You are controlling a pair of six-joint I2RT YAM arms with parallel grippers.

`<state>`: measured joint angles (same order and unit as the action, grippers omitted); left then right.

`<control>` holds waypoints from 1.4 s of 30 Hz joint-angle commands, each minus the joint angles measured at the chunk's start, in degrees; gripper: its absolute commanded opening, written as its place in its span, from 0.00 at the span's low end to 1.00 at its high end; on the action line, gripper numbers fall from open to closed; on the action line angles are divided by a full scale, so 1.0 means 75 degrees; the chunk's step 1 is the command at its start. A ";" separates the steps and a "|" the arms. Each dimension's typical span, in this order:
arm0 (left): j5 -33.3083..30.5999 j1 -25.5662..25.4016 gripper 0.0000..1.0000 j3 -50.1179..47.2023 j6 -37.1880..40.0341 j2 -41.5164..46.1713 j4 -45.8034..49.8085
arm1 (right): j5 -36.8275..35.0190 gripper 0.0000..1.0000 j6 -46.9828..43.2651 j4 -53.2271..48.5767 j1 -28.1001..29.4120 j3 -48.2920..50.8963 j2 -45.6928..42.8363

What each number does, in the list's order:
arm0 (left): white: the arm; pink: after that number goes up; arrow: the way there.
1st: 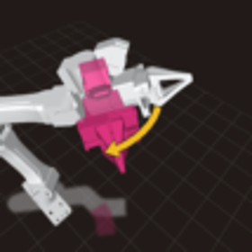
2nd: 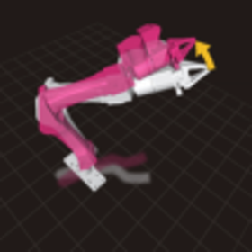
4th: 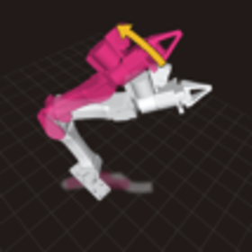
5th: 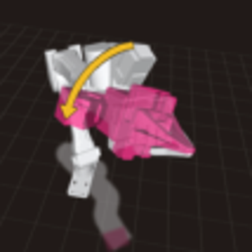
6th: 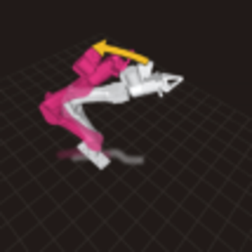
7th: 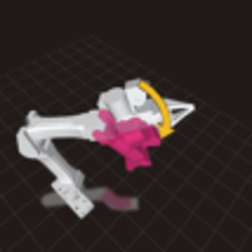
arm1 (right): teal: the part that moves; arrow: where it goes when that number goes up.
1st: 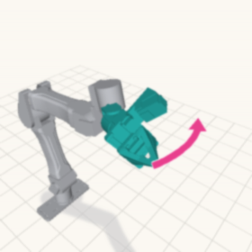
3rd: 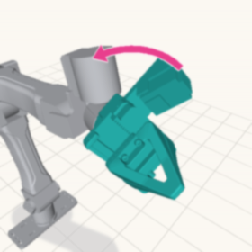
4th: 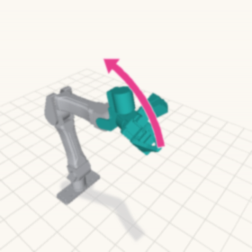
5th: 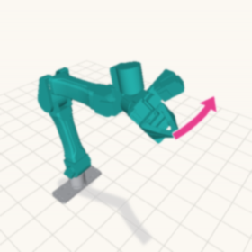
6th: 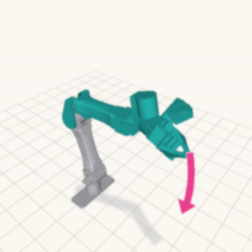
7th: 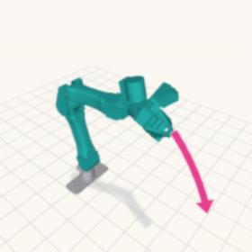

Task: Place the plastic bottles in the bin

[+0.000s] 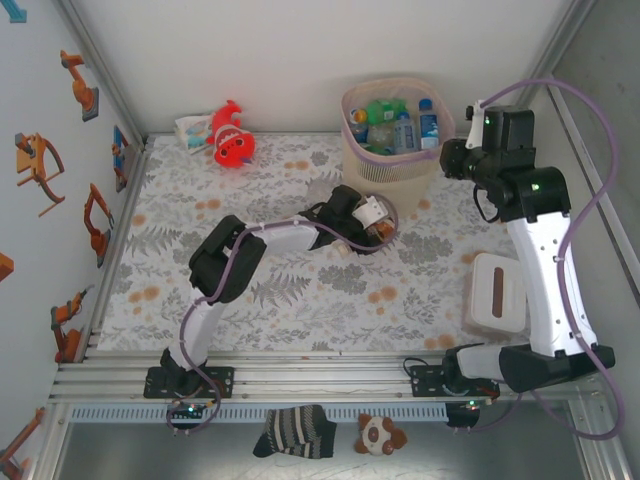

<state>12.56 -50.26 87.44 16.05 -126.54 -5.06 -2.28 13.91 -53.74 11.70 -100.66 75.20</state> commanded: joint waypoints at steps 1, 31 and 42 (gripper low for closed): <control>0.0377 -0.0153 0.82 0.0498 -0.0055 -0.0184 0.0196 | -0.0083 0.25 -0.0050 -0.0113 0.0009 0.0077 -0.0146; 0.0049 -0.0353 0.62 -0.0753 -0.1051 0.0271 -0.0258 | 0.0296 0.25 0.0299 -0.0055 0.0010 0.0220 -0.0329; -0.0196 -0.0347 0.57 -0.1596 -0.0823 0.1954 -0.0581 | 0.1286 0.25 0.0649 0.0155 0.0010 0.0408 -0.0352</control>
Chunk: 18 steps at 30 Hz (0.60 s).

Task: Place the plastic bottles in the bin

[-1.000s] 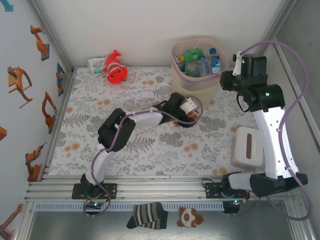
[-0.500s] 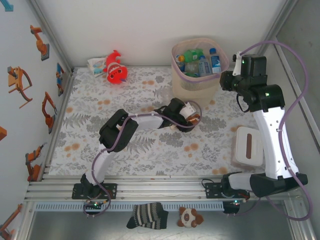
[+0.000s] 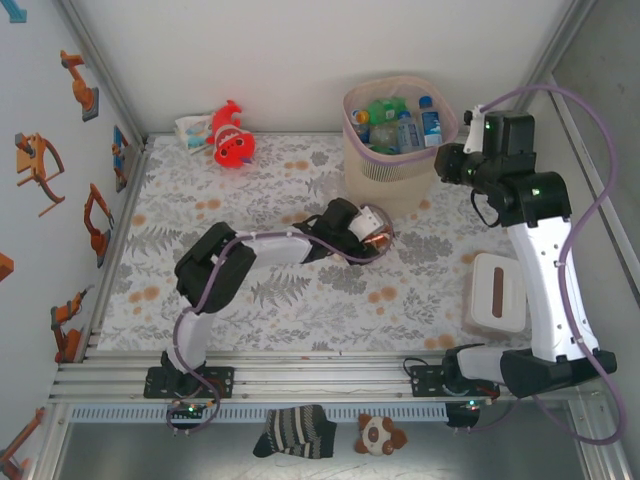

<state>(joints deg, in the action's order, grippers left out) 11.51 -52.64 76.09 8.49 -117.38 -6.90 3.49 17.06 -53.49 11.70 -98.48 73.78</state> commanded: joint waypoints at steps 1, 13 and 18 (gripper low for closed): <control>-0.0087 -0.0036 0.57 -0.0119 0.0202 0.0882 -0.0356 | 0.0666 0.26 0.0275 0.0184 0.0010 0.0153 -0.0168; -0.0099 -0.0033 0.56 -0.0130 0.0426 0.2606 -0.0691 | 0.2933 0.59 0.1006 0.0992 0.0004 0.0391 0.0118; -0.0010 -0.0036 0.57 0.0023 0.0329 0.2940 -0.0893 | 0.3757 0.70 0.1198 0.1179 0.0010 0.0468 0.0298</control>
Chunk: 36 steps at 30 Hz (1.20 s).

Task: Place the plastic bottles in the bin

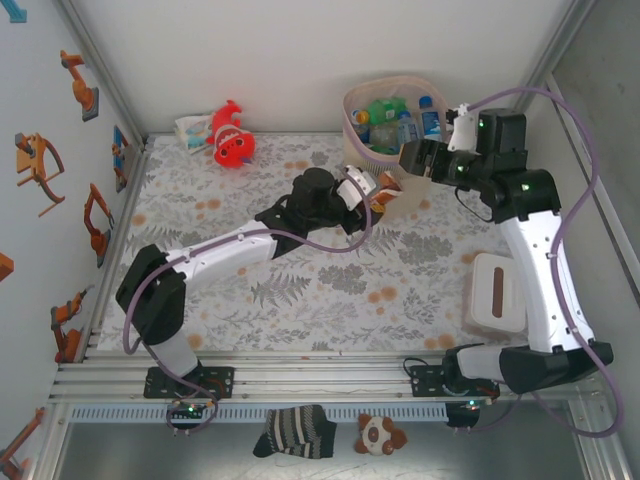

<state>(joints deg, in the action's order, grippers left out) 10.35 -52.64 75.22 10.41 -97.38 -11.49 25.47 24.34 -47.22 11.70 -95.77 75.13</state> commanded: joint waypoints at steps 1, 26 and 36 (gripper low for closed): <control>0.0148 -0.0031 0.57 0.0184 0.0040 0.0301 -0.0306 | 0.1023 0.70 0.0273 0.0409 0.0010 0.0147 0.0154; 0.0567 -0.0024 0.58 0.0802 -0.0651 0.0587 -0.1225 | 0.2428 0.64 0.0909 0.1060 0.0004 0.0422 0.0528; 0.0415 -0.0021 0.64 0.1158 -0.0844 0.0486 -0.0784 | 0.2072 0.54 0.0895 0.0954 0.0009 0.0105 0.0692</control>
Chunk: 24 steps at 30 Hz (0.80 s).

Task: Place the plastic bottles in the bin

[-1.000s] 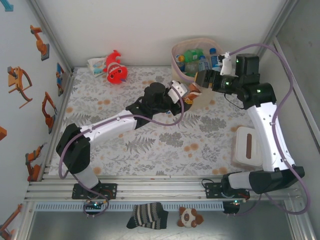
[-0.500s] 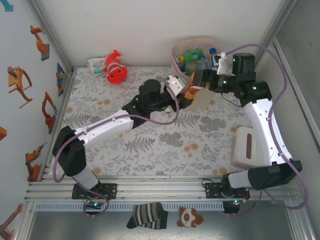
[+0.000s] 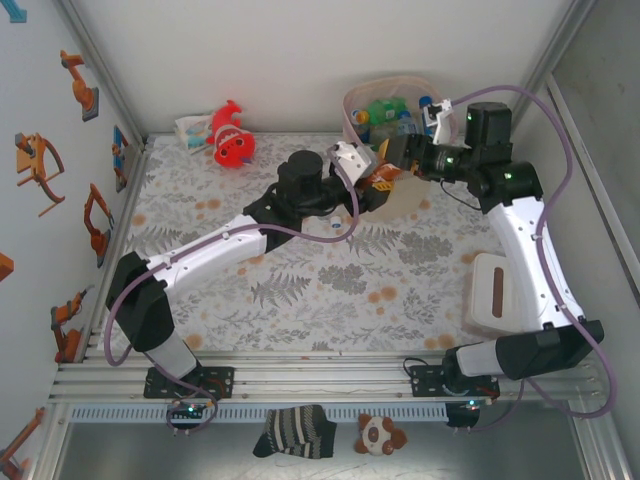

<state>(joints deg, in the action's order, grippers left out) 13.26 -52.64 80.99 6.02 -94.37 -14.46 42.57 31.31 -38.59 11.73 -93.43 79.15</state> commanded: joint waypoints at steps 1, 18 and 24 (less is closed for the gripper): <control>0.0008 -0.0024 0.66 0.0362 -0.0262 0.0113 -0.0365 | -0.0336 0.52 -0.0038 -0.0210 0.0007 -0.0275 0.0162; -0.1340 0.0181 0.82 -0.1445 0.0194 0.2134 0.0290 | -0.3067 0.43 -0.1176 -0.1266 -0.0005 -0.3431 0.1752; -0.1740 0.0199 0.81 -0.2090 0.0083 0.2759 0.0506 | -0.4160 0.43 -0.2059 -0.2365 -0.0020 -0.5283 0.2797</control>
<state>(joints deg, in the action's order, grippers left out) 2.55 -51.33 66.89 6.28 -75.92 -12.16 17.52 20.82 -50.89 11.77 -128.18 98.08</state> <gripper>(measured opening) 0.813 0.551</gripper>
